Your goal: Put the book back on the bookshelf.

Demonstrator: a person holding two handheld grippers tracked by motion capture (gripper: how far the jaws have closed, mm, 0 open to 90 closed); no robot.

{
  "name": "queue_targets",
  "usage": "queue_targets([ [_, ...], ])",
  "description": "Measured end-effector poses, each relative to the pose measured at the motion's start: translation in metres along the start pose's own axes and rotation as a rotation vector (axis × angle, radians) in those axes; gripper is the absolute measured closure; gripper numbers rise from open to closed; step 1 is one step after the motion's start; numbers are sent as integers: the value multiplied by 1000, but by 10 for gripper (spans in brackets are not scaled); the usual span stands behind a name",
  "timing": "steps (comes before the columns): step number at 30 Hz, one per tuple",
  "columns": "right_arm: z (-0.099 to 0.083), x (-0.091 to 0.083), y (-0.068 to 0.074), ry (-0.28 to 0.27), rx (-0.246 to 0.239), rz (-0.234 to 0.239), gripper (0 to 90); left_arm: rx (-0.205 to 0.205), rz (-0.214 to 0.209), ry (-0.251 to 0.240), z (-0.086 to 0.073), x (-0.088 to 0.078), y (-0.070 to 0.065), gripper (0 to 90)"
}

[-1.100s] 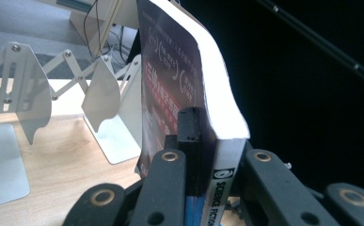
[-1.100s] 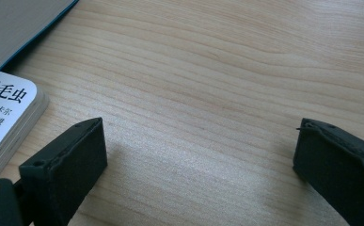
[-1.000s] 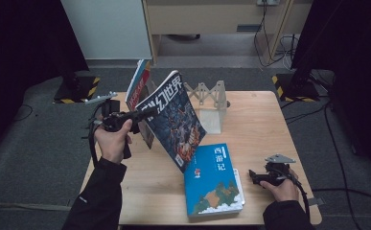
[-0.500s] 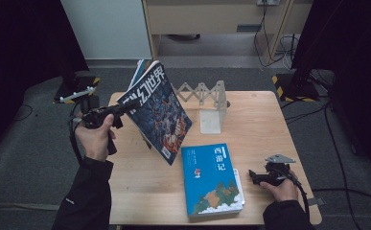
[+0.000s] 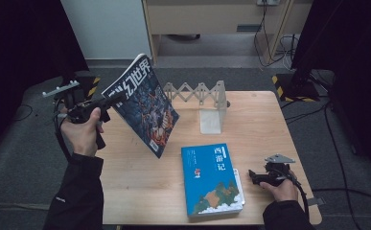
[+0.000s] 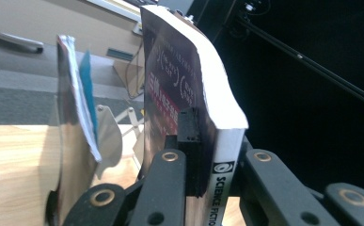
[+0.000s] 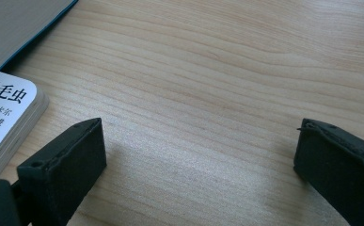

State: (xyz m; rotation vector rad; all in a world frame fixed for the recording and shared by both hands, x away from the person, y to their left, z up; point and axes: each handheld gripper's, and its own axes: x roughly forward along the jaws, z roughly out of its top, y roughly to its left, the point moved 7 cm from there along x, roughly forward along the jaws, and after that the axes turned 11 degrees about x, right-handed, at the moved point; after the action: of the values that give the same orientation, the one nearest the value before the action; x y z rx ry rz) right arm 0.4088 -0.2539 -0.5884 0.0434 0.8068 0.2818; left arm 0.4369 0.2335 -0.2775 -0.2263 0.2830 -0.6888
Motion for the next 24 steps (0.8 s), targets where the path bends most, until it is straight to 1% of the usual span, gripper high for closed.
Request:
queue_targets([
  [4, 0, 0, 0, -1, 1, -1, 29, 27, 36, 3, 7, -1, 3, 822],
  [10, 0, 0, 0, -1, 0, -1, 29, 44, 78, 2, 12, 2, 7, 822],
  [17, 0, 0, 0, -1, 0, -1, 29, 67, 129, 9, 12, 17, 12, 822],
  [23, 0, 0, 0, 0, 1, 0, 29, 79, 191, 5, 10, 31, 19, 822],
  [24, 0, 0, 0, -1, -1, -1, 29, 85, 199, 11, 9, 33, 21, 822],
])
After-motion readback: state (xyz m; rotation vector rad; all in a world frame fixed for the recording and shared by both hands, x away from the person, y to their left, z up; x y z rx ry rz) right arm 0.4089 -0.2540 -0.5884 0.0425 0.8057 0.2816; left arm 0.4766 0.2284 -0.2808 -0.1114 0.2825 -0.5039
